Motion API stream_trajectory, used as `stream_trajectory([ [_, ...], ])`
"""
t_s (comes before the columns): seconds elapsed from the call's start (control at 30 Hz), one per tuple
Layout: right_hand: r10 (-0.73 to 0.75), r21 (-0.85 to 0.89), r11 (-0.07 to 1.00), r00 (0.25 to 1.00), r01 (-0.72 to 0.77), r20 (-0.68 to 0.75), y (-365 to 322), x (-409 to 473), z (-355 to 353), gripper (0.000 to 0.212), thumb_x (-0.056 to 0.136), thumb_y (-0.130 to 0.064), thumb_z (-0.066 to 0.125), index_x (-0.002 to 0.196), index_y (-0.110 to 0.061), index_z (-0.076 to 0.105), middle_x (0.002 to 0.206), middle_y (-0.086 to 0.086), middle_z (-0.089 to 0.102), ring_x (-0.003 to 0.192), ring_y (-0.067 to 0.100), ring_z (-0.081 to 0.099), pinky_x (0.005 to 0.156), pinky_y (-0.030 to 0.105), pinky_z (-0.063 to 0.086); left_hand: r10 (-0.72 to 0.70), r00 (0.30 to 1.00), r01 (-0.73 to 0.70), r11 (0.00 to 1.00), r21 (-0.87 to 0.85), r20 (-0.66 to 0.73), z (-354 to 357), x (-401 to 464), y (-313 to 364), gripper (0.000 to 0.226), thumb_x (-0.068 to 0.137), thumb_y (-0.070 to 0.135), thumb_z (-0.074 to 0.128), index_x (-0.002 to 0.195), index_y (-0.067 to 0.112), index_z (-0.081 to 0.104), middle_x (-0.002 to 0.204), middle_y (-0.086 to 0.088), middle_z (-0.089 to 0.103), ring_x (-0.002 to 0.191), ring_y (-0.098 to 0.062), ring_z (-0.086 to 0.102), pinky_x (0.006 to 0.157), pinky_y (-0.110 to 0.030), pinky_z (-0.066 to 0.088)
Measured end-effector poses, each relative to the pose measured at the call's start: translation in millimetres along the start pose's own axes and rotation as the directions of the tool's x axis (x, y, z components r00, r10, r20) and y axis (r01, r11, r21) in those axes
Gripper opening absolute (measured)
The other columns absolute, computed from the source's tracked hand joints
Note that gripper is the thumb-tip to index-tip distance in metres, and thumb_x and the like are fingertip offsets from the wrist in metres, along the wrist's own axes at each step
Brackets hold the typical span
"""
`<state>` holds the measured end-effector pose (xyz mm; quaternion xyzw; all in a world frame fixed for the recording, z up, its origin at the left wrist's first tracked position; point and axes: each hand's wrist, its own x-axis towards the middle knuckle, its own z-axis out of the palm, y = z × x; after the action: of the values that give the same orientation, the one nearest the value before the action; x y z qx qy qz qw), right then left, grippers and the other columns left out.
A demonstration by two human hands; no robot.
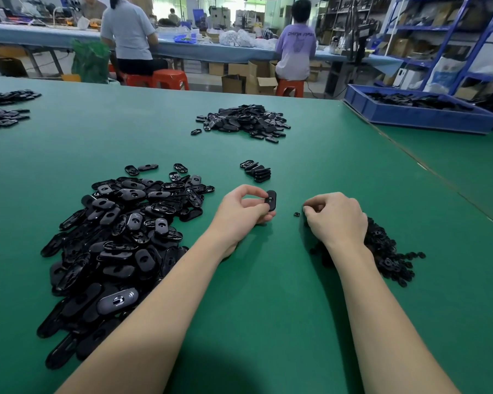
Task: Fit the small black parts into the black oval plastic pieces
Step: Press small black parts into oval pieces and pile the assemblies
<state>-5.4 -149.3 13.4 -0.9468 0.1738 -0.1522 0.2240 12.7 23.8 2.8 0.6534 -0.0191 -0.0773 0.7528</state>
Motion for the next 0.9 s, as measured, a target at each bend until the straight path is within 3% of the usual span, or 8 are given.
stream_trajectory([
  [0.13,-0.015,0.071,0.997,0.998,0.019,-0.053,0,0,2,0.017,0.094,-0.03,0.062,0.1,-0.032,0.078,0.102,-0.008,0.075,0.11,0.028,0.062,0.092,0.04,0.051,-0.002,1.0,0.002,1.0,-0.031,-0.004,0,1,0,0.02,0.092,-0.007,0.062,0.107,0.006,0.058,0.094,-0.013,0.074,0.077,-0.021,0.072,0.075,-0.026,0.06],
  [0.23,-0.032,0.272,0.96,0.991,0.067,-0.132,-5,1,3,0.014,0.094,-0.03,0.063,0.095,-0.028,0.077,0.093,-0.013,0.073,0.093,0.019,0.066,0.076,0.029,0.047,-0.005,1.0,0.004,0.998,-0.056,-0.017,0,2,0,0.027,0.091,-0.006,0.063,0.115,0.004,0.054,0.098,-0.014,0.074,0.076,-0.021,0.073,0.075,-0.027,0.06],
  [0.33,-0.05,0.494,0.863,0.99,0.108,-0.129,-17,-1,3,0.01,0.093,-0.029,0.065,0.089,-0.029,0.075,0.083,-0.018,0.071,0.081,0.012,0.067,0.071,0.028,0.048,0.005,1.0,-0.005,0.999,-0.054,-0.006,0,2,-1,0.027,0.091,-0.006,0.065,0.114,0.005,0.055,0.096,-0.011,0.075,0.075,-0.02,0.074,0.075,-0.027,0.06],
  [0.5,-0.147,0.686,0.722,0.989,0.093,0.021,-25,-5,6,0.014,0.094,-0.02,0.066,0.096,-0.03,0.077,0.089,-0.006,0.076,0.068,0.018,0.059,0.071,0.034,0.053,0.022,0.999,-0.02,0.996,-0.093,0.029,-1,0,2,0.029,0.089,-0.003,0.069,0.115,0.009,0.06,0.093,-0.009,0.076,0.076,-0.017,0.074,0.069,-0.021,0.058],
  [0.63,-0.205,0.694,0.713,0.976,0.101,0.069,-25,-7,9,0.021,0.097,-0.013,0.063,0.092,-0.027,0.078,0.09,-0.008,0.078,0.081,0.009,0.07,0.079,0.029,0.053,0.033,0.998,-0.029,0.996,-0.088,0.046,-1,-1,3,0.027,0.089,-0.002,0.07,0.112,0.012,0.065,0.088,-0.003,0.077,0.077,-0.015,0.073,0.064,-0.017,0.054],
  [0.73,-0.183,0.748,0.664,0.968,-0.005,0.169,-24,-7,8,0.015,0.098,-0.015,0.063,0.092,-0.024,0.072,0.081,-0.009,0.078,0.055,-0.005,0.054,0.067,0.023,0.043,0.033,0.998,-0.029,0.996,-0.083,0.052,-2,-1,3,0.029,0.09,-0.004,0.068,0.115,0.009,0.066,0.09,-0.004,0.078,0.077,-0.015,0.072,0.063,-0.016,0.053],
  [0.9,-0.105,0.791,0.591,0.957,-0.157,0.269,-24,-7,3,0.008,0.095,-0.016,0.065,0.09,-0.022,0.068,0.08,-0.01,0.078,0.048,0.005,0.044,0.048,0.012,0.039,0.024,0.998,-0.019,0.994,-0.105,0.05,-2,-1,3,0.03,0.089,-0.008,0.066,0.112,0.011,0.065,0.094,-0.009,0.078,0.079,-0.018,0.073,0.065,-0.018,0.055],
])
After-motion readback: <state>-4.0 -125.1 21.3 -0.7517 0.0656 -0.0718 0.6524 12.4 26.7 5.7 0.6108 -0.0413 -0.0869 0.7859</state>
